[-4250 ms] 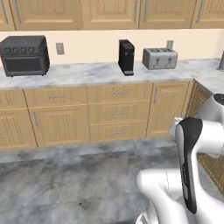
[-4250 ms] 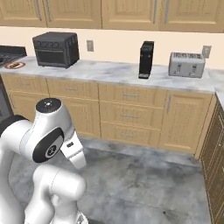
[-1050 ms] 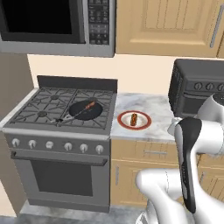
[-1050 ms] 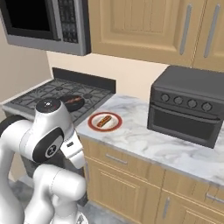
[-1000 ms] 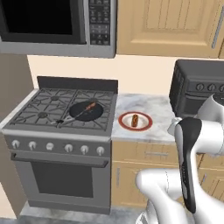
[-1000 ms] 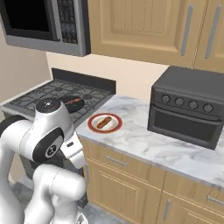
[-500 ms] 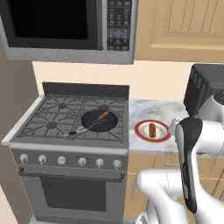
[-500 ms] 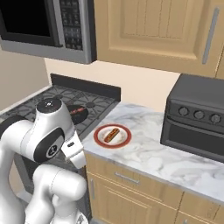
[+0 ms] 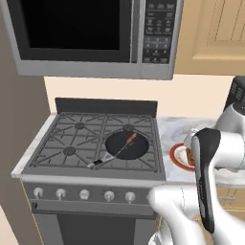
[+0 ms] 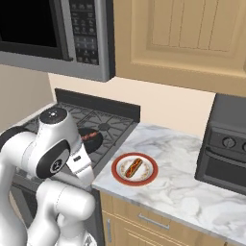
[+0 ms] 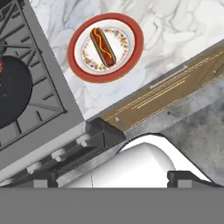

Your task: Place the cold items (broccoli and cucumber) from the fridge in one tupperware on the dining counter. Place the warm items (kebab skewer and hot dog) in the stove area in another tupperware.

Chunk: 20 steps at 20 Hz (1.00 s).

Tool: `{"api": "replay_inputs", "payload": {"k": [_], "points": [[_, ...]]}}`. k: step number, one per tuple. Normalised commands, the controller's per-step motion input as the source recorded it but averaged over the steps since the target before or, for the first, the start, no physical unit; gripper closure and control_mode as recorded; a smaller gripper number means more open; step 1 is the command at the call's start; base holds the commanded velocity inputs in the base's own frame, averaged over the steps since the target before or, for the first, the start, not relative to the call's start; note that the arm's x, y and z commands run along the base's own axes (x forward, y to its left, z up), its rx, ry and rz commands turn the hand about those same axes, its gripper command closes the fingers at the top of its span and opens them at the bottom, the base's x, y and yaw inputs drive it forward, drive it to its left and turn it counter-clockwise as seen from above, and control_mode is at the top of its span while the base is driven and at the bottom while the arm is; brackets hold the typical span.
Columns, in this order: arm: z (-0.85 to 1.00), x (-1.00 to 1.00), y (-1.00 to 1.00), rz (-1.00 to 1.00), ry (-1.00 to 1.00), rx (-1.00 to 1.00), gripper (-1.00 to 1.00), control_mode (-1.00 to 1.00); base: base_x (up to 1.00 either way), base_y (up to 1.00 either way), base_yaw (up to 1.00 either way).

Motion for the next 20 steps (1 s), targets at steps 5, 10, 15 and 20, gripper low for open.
{"api": "replay_inputs", "payload": {"k": [5, 10, 15, 20], "points": [[0.00, 0.03, 0.12, -0.01, 0.02, -0.03, -1.00, -1.00, 0.20, 0.24, -0.02], [0.00, 0.15, 0.38, 0.00, -0.01, -0.06, -1.00, -1.00, 0.00, 0.00, 0.00], [0.00, 0.44, 0.27, 0.00, -0.10, 0.00, -1.00, -1.00, 0.00, 0.00, 0.00], [-0.03, 0.63, 0.18, 0.01, -0.03, -0.01, -1.00, -1.00, 0.00, 0.00, 0.00]]}}
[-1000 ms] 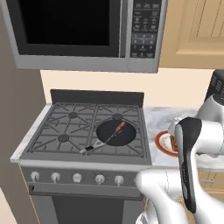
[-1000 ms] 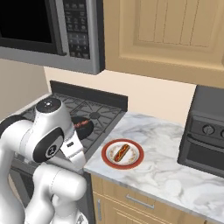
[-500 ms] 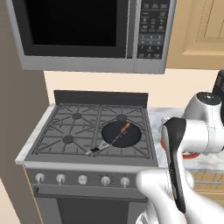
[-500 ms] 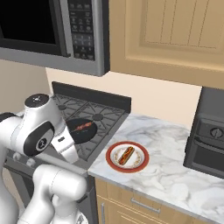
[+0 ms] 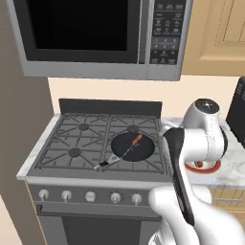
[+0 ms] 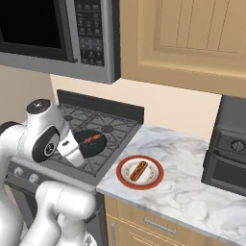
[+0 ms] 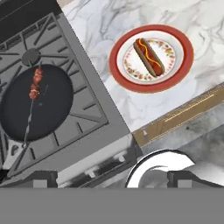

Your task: Place the cold items (broccoli and cucumber) from the fridge in one tupperware on the dining counter. Place the warm items (kebab skewer and hot dog) in the stove area in another tupperware.

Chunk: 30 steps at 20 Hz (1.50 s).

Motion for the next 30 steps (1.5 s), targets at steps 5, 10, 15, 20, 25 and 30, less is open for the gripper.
{"api": "replay_inputs", "payload": {"k": [5, 10, 15, 20, 25, 30], "points": [[-0.13, 0.68, 0.41, 0.02, -0.02, -0.10, -1.00, -1.00, 0.00, 0.00, 0.00], [-0.22, 0.78, 0.58, 0.05, 0.04, -0.09, -1.00, -1.00, 0.00, 0.00, 0.00], [-0.30, 0.92, 0.09, 0.02, 0.00, -0.01, -1.00, -1.00, 0.00, 0.00, 0.00], [-0.37, 0.75, -0.09, 0.00, 0.02, 0.00, -1.00, -1.00, 0.00, 0.00, 0.00], [-0.37, 0.43, 0.00, 0.00, 0.18, 0.00, -1.00, -1.00, 0.00, 0.00, 0.00], [-0.25, 0.40, 0.08, 0.00, 0.14, 0.00, -1.00, -1.00, 0.00, 0.00, 0.00]]}}
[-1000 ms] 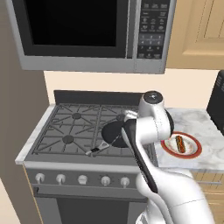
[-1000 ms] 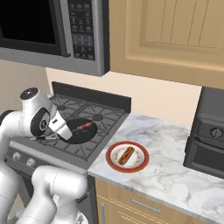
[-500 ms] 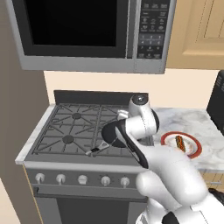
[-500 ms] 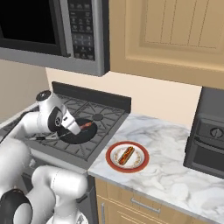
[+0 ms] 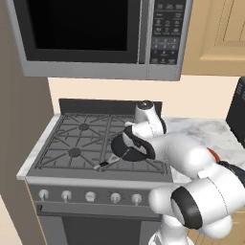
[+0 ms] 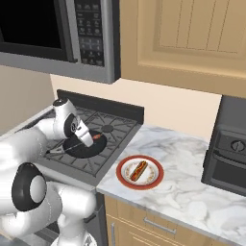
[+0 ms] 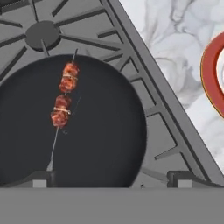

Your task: Place the cold items (broccoli and cucumber) from the fridge in one tupperware on the dining counter. Place the warm items (kebab skewer and hot dog) in the stove area in another tupperware.

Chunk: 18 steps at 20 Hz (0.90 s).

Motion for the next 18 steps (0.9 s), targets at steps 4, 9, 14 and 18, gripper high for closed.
{"api": "replay_inputs", "payload": {"k": [4, 9, 14, 18], "points": [[-0.30, 0.52, 0.22, 0.00, 0.00, -0.02, -1.00, -1.00, 0.00, 0.00, 0.00], [-0.48, 0.36, 0.11, 0.00, 0.00, -0.01, -1.00, -1.00, 0.00, 0.00, 0.00], [-0.36, 0.38, -0.01, 0.00, 0.00, 0.00, -1.00, -1.00, 0.00, 0.00, 0.00], [-0.18, 0.46, -0.01, 0.00, 0.00, 0.00, -1.00, -1.00, 0.00, 0.00, 0.00]]}}
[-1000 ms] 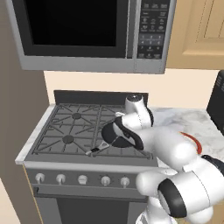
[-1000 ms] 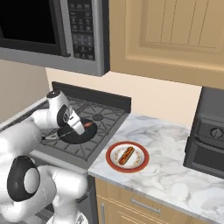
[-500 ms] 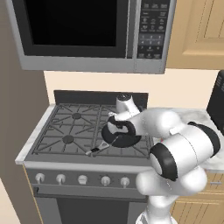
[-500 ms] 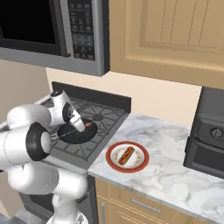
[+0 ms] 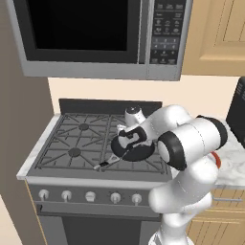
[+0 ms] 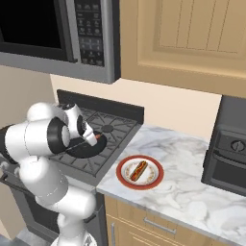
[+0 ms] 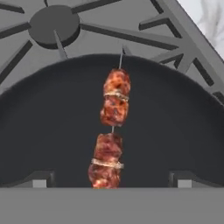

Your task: Place the cold items (broccoli and cucumber) from the fridge in one tupperware on the dining counter. Place the warm items (kebab skewer and hot dog) in the stove area in another tupperware.

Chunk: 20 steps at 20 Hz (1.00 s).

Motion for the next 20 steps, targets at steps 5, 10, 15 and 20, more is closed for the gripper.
{"api": "replay_inputs", "payload": {"k": [5, 10, 15, 20], "points": [[-0.27, 0.48, 0.00, 0.00, 0.00, 0.00, -1.00, -1.00, 0.00, 0.00, 0.00], [-0.46, 0.22, 0.00, 0.00, 0.00, 0.00, -1.00, -1.00, 0.00, 0.00, 0.00], [-0.45, 0.03, 0.00, 0.00, 0.00, 0.00, 1.00, -1.00, 0.00, 0.00, 0.00], [-0.19, 0.00, 0.00, 0.00, -0.01, 0.02, 1.00, -1.00, 0.00, 0.00, 0.00]]}}
